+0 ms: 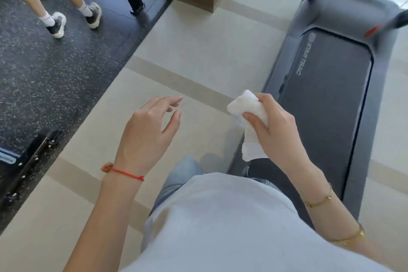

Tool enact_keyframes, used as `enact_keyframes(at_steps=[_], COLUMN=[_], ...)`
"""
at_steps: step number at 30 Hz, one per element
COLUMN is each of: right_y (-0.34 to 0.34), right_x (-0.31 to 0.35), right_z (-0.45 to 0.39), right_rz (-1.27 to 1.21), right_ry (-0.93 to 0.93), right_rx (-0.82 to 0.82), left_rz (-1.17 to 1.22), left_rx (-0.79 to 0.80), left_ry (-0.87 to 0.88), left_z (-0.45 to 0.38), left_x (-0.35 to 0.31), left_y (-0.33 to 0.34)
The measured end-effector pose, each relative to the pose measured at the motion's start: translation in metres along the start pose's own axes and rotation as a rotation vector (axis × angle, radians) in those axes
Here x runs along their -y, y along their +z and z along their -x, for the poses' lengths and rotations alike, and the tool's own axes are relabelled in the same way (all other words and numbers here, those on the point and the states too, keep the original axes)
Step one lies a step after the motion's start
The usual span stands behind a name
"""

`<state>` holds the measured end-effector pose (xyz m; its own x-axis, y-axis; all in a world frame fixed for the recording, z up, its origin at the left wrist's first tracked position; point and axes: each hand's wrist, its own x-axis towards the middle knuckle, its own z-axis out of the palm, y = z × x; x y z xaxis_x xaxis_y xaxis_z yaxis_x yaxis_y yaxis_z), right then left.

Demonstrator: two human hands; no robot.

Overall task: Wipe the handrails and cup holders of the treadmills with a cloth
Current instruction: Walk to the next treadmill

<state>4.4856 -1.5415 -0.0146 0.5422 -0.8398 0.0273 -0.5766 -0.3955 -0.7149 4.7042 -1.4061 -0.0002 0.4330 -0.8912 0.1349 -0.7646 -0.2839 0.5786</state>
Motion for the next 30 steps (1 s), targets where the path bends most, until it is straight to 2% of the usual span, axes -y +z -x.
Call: enact_keyframes(at_steps=[12, 20, 30], right_y=[0.028, 0.028, 0.018], right_x=[0.001, 0.015, 0.015], right_z=[-0.15, -0.273, -0.343], right_rz=[-0.041, -0.07, -0.046], right_ry=[0.21, 0.294, 0.449], right_rx=[-0.218, -0.423, -0.61], left_rz=[0.048, 0.054, 0.139], left_rx=[0.156, 0.217, 0.369], left_ry=[0.22, 0.427, 0.643], left_z=[-0.224, -0.391, -0.523], left_x=[0.054, 0.054, 0.037], left_y=[0.008, 0.003, 0.034])
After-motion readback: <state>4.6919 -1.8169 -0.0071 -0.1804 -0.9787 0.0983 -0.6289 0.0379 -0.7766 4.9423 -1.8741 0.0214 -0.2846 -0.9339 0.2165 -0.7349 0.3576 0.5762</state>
